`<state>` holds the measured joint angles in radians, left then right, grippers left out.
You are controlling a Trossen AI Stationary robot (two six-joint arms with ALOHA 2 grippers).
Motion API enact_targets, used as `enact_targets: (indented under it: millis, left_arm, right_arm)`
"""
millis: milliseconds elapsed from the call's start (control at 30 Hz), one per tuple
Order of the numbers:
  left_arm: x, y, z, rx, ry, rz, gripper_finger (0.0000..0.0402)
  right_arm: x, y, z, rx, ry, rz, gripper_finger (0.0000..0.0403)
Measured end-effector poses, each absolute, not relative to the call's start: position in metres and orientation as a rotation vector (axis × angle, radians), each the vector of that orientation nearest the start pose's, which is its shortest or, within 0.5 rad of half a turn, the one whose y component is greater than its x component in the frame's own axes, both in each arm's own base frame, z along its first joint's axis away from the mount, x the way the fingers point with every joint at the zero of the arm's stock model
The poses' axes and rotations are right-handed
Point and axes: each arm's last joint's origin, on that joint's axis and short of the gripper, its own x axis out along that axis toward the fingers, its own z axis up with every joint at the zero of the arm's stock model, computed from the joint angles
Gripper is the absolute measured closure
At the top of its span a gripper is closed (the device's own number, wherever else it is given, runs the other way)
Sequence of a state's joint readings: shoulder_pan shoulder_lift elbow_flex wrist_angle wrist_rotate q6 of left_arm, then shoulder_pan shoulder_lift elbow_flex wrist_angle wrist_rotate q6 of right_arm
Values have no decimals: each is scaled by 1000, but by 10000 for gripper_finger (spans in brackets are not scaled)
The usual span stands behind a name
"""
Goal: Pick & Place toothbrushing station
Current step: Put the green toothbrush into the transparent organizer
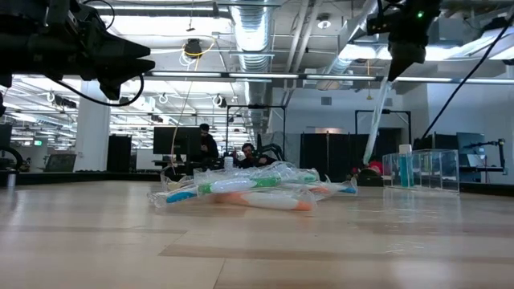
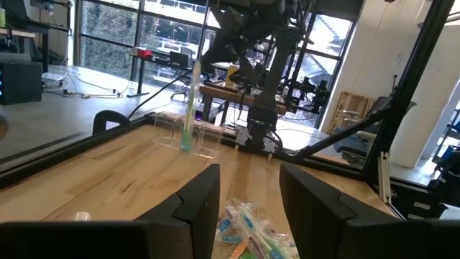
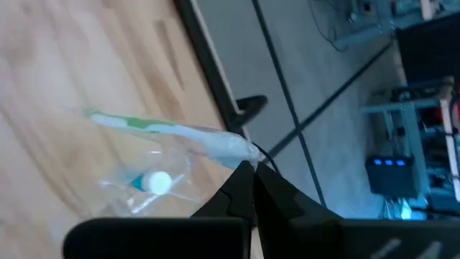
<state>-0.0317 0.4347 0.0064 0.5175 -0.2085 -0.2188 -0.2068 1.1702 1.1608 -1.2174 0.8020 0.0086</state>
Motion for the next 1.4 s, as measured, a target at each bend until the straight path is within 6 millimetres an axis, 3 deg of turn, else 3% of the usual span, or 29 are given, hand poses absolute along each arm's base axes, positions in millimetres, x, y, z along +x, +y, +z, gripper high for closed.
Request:
enact_targets:
  millis: [567, 1133, 1400]
  left_arm:
    - [124, 2, 176, -229, -108, 166, 262]
    - [124, 2, 176, -229, -107, 167, 262]
    - [124, 2, 176, -231, -107, 166, 262]
  right_arm:
    - [162, -82, 348, -365, 1278, -1096, 403]
    - [154, -95, 346, -303, 1336, -1166, 403]
    - [159, -98, 332, -307, 1376, -1145, 403]
